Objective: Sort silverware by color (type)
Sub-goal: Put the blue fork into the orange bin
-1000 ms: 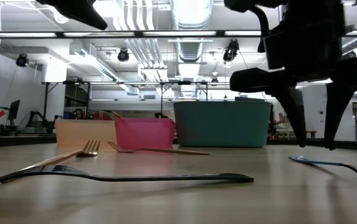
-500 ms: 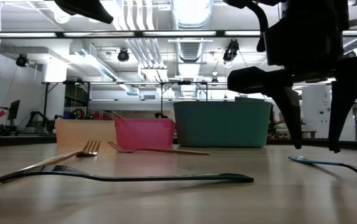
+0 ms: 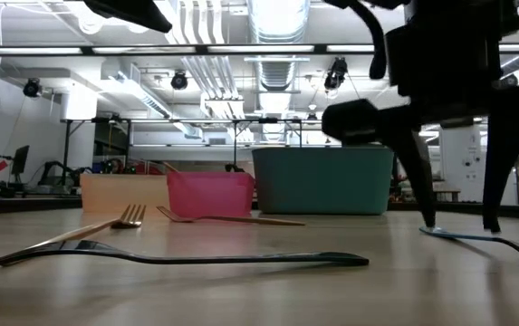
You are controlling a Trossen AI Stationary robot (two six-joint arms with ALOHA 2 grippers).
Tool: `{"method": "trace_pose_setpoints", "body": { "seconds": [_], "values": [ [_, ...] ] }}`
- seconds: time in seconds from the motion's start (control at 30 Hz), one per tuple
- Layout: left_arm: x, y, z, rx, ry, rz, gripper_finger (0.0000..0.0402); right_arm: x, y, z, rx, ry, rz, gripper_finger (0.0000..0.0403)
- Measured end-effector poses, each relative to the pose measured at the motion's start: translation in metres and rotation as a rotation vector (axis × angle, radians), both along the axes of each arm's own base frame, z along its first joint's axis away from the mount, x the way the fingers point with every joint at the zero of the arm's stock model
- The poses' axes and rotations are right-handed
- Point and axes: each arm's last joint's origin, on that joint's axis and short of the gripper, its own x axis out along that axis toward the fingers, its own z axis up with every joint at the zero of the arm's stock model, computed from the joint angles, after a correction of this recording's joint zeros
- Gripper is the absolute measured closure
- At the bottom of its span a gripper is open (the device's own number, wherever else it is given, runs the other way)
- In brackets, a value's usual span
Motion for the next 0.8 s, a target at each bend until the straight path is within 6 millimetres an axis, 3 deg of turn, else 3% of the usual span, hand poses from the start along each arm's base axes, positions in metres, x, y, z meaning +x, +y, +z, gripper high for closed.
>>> {"method": "trace_pose_setpoints", "body": {
  "seconds": [0.4, 0.8],
  "values": [
    [0.001, 0.001, 0.003, 0.037, -0.016, 0.005, 0.0322, 0.001, 0.001, -0.044, 0.000, 0.067, 0.066, 0.0269],
    [0.001, 0.002, 0.004, 0.071, -0.018, 0.021, 0.0322, 0.004, -0.004, -0.043, -0.002, 0.055, 0.050, 0.0387]
  ]
}}
